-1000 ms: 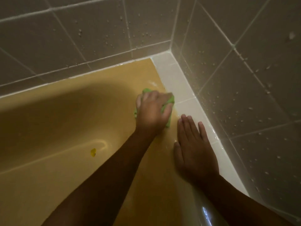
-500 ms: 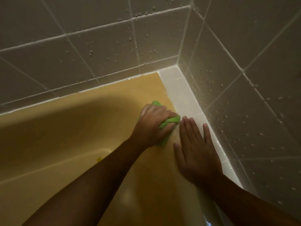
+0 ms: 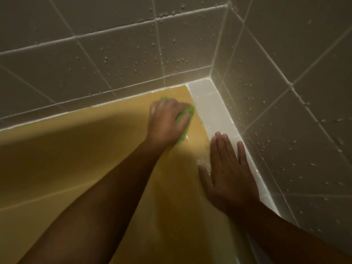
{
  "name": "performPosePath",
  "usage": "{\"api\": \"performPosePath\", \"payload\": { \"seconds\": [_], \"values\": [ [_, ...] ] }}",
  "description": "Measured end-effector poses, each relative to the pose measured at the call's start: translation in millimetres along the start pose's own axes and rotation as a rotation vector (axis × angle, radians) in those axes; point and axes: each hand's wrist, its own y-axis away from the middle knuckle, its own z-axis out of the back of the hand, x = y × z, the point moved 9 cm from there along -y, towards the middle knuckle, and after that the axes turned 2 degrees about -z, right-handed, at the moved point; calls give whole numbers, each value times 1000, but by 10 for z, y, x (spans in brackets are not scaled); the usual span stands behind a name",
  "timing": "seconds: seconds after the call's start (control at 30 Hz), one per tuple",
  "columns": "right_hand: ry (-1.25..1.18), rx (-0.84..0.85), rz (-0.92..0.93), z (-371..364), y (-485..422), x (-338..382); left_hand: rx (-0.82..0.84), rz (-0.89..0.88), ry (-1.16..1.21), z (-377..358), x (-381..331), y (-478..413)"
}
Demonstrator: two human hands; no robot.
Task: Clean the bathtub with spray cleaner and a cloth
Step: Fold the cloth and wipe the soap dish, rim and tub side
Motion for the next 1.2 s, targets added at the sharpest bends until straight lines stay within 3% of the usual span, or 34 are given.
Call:
{"api": "performPosePath", "payload": {
  "seconds": [0.1, 0.2, 0.27, 0.4, 0.47, 0.57, 0.63, 0.83, 1.0, 1.2],
  "values": [
    [-9, -13, -6, 4, -17, -4, -35, 177, -84, -48, -45, -201],
    [-12, -17, -15, 16, -40, -36, 88, -112, 55, -183, -486, 397],
    [-13, -21, -25, 20, -63, -38, 125, -207, 89, -128, -392, 561],
    [-10, -32, -5, 11, -106, -17, -20, 130, -60, 27, 97, -197],
    [-12, -36, 1, 14, -142, -20, -24, 196, -84, -43, -68, -194],
    [-5, -51, -11, 43, -164, -35, 41, -65, 49, -140, -540, 529],
    [9, -39, -6, 35, -167, -31, 84, -146, 115, -93, -484, 770],
    [-40, -57, 89, 34, -215, 23, -11, 161, -23, -65, -61, -89],
    [-243, -180, 216, 120, -154, 33, 92, -78, 109, -127, -243, 387],
    [-380, -291, 161, 167, -6, -71, 80, 8, 83, -136, -319, 136]
  ]
}}
